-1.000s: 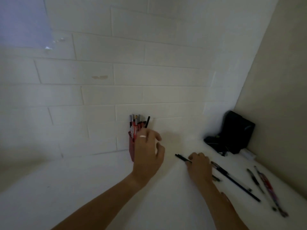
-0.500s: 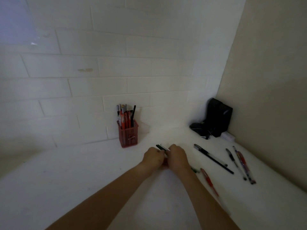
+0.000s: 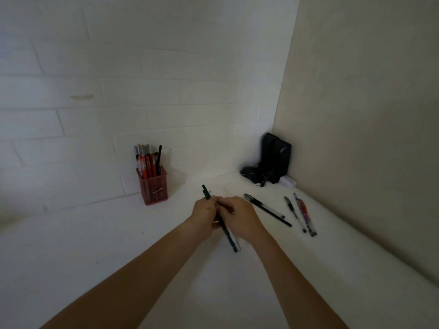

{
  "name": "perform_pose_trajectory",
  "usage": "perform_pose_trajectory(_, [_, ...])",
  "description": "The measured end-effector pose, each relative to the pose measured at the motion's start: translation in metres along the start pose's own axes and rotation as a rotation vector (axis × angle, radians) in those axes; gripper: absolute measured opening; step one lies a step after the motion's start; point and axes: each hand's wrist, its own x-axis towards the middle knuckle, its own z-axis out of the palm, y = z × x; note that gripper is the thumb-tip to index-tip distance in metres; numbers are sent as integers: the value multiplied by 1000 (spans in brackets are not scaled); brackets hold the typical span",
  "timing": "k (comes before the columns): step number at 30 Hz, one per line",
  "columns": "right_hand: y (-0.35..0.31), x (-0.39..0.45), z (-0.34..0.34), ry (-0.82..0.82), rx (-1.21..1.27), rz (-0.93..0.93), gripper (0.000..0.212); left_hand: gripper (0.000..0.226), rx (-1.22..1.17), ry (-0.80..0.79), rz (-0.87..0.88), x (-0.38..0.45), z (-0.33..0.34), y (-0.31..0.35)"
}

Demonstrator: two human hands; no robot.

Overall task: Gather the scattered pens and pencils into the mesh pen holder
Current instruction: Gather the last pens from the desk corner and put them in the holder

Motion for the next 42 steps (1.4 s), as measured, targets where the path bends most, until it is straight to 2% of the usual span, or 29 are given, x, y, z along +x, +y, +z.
perform_pose_trajectory(3, [2,-12,-20,10,31,-1,24,28,13,46,5,-1,9,2])
perform_pose_trajectory(5, [15,-14,-27,103,-104,25,20,24,-11,53,-7,-3,13,2])
perform_pose_trajectory(7, [36,-17,-31,181,-229,128,15,25,-9,13,-26,-7,14,-1])
perform_pose_trajectory(10, [58,-30,-29,67,-319,346,21,27,79,-43,-100,-12,16,-8])
perform_pose_trajectory(12, [69,-35,-24,9,-385,364,24,28,126,-70,-139,-16,18,-11])
perform_pose_trajectory(14, [72,-36,-22,26,-409,370,20,30,158,-97,-163,-19,19,-13])
perform_pose_trajectory(17, [67,-30,-20,131,-257,355,16,29,208,-156,-199,-22,19,-17])
perform_pose_trajectory(20, [48,-27,-20,230,-61,246,26,22,220,-170,-168,-18,23,-19])
perform_pose_trajectory(22, [40,-25,-17,197,-15,180,19,26,191,-161,-136,-12,26,-20])
perform_pose_trajectory(25, [41,-20,-12,118,-53,105,39,35,141,-225,-92,-5,27,-21])
perform_pose_trajectory(28, [55,-12,-15,101,28,103,21,32,92,-165,-66,8,24,-25])
perform_pose_trajectory(30, [69,-3,-20,225,60,150,13,24,10,-158,-111,15,24,-26])
perform_pose_trajectory(32, [88,7,-25,369,-90,191,12,17,-36,-120,-148,21,24,-25])
perform_pose_trajectory(34, [106,15,-27,406,-314,278,21,18,-27,-75,-132,32,21,-25])
perform_pose_trajectory(36, [119,19,-26,347,-474,357,32,21,-2,-66,-99,37,17,-24])
perform_pose_trajectory(42, [114,24,-9,238,-638,287,28,17,-25,-83,-105,48,15,-24])
